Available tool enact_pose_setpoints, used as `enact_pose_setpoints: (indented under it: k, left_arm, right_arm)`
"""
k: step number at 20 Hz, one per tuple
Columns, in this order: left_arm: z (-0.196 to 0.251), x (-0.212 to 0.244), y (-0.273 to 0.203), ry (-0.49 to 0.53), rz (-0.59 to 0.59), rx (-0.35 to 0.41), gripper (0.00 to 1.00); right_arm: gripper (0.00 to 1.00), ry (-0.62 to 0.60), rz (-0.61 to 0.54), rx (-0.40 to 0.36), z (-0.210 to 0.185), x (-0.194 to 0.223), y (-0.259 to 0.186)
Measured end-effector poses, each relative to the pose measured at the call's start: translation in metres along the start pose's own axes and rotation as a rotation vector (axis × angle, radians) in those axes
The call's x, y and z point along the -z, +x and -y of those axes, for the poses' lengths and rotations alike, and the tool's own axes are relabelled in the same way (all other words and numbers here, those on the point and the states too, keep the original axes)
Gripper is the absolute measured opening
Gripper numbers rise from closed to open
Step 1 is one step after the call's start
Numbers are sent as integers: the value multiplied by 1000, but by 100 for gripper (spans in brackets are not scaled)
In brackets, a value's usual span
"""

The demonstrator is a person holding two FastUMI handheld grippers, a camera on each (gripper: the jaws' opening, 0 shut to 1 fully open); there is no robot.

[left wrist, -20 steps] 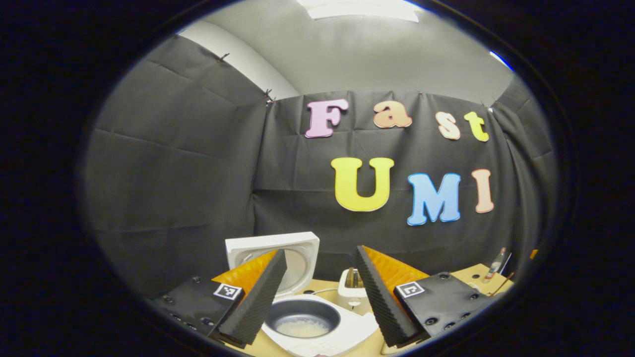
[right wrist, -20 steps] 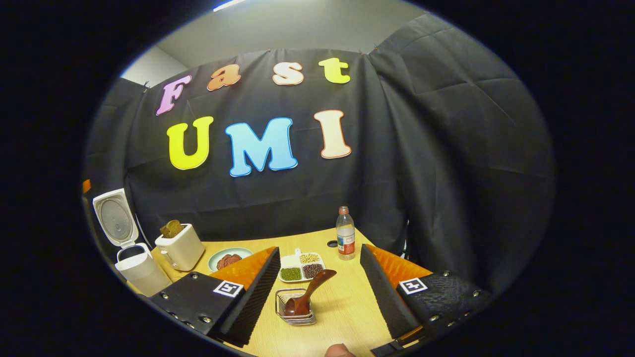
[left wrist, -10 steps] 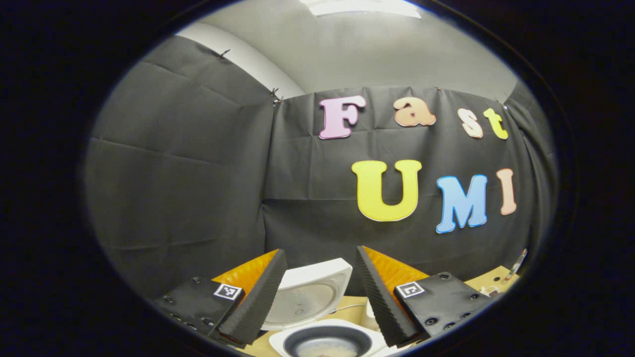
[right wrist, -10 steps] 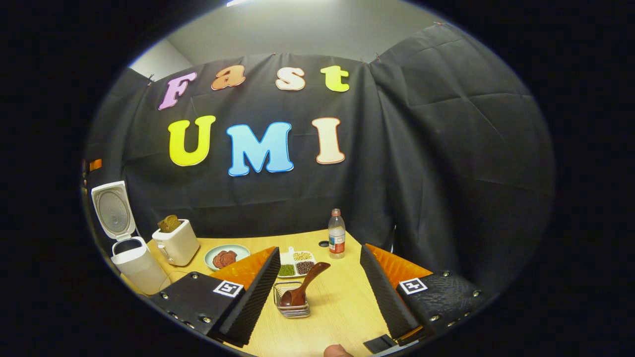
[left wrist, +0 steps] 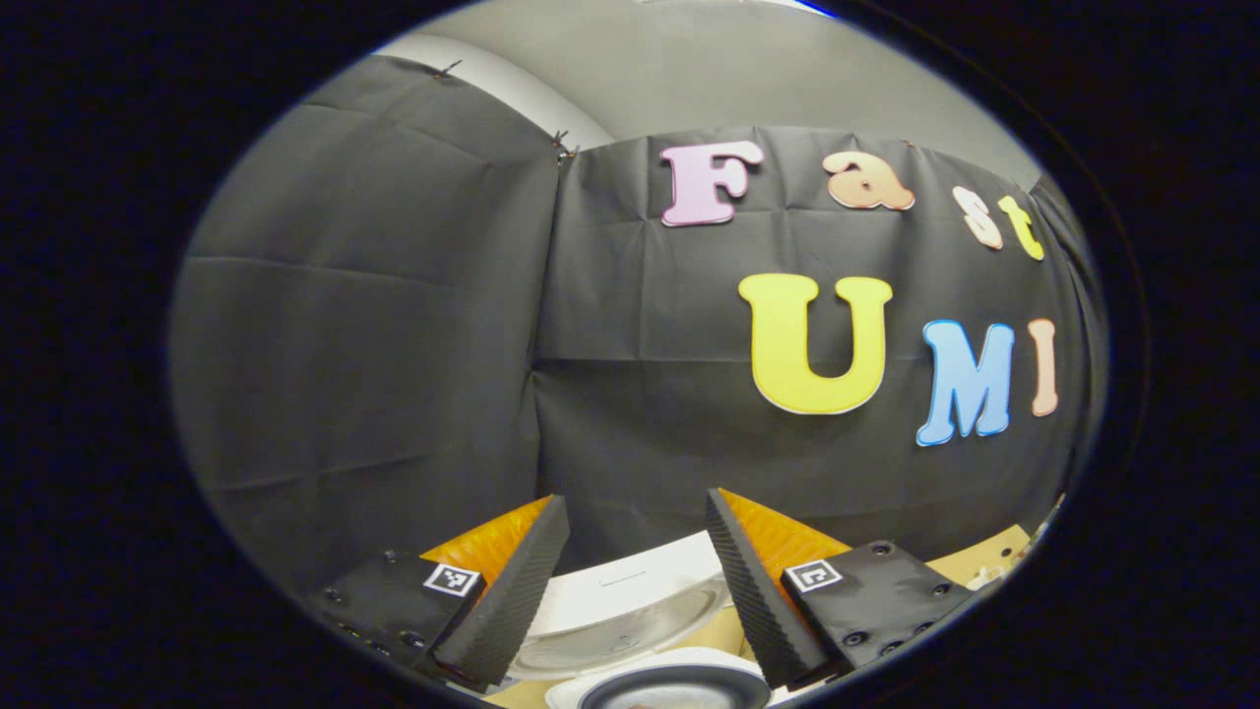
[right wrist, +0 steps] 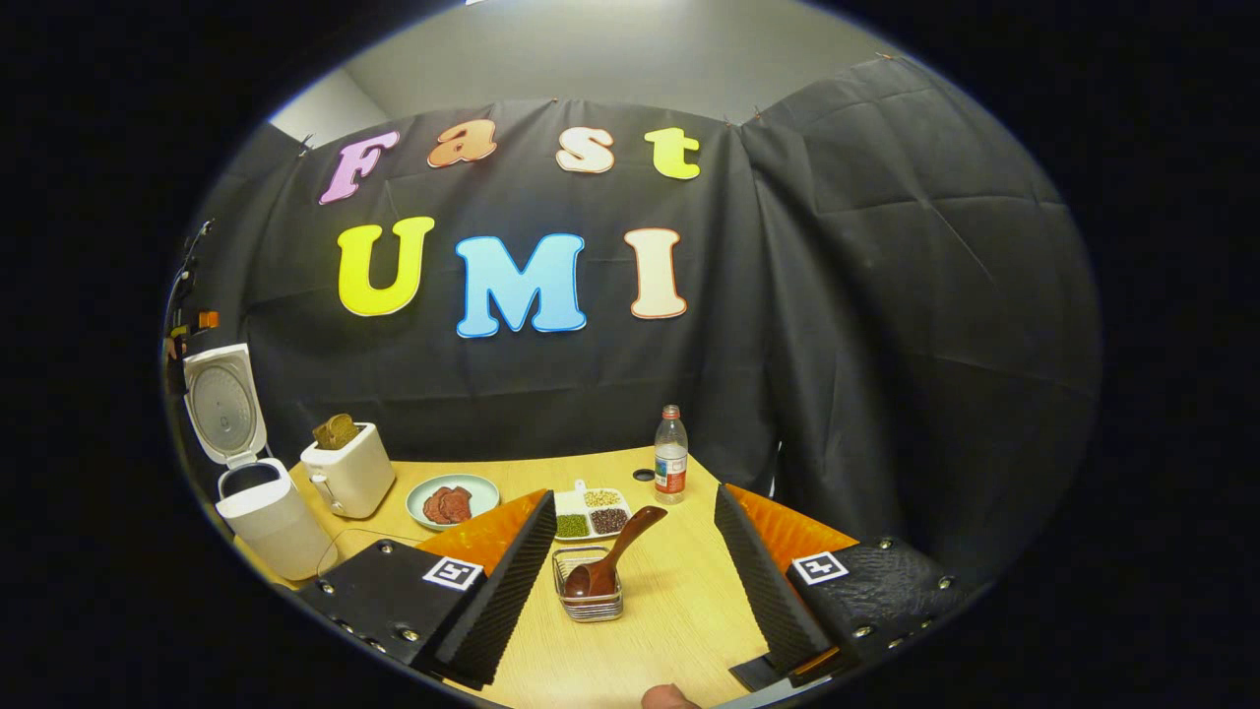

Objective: Close the left gripper, press the button to open the rice cooker; take a wooden spoon from the chopstick holder with the right hand, scoop a spoonful of rice and pour it into the rice cooker, then put the wooden spoon back into the chopstick holder.

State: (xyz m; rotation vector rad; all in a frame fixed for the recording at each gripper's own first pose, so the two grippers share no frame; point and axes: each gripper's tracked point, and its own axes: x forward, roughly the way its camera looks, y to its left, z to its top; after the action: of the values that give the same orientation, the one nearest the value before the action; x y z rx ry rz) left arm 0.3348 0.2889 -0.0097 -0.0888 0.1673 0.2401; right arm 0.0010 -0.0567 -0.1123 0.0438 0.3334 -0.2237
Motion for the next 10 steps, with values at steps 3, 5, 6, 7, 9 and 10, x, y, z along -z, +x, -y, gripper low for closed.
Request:
enact_pose_setpoints:
  k: [3,5,6,7,9,10]
  left_arm:
    - [-9,23,22,-38,-79,-34,97]
    - [-18,37,25,-69,-133,-77,97]
    - [-17,35,28,-67,-125,-76,99]
    - [-16,38,27,-73,-128,-76,94]
    - [-16,42,23,-55,-138,-86,95]
    - [-17,41,25,-53,-144,-89,95]
  right_arm:
    - [99,-12,7,2,-3,-1,-4]
    - [98,-22,12,-1,-4,0,-5]
    - [98,-29,11,0,-2,2,-4]
    - [99,-31,7,-3,-2,3,-3]
    - [98,-24,0,-16,-3,5,-2]
    - [98,-19,1,-22,-4,5,0]
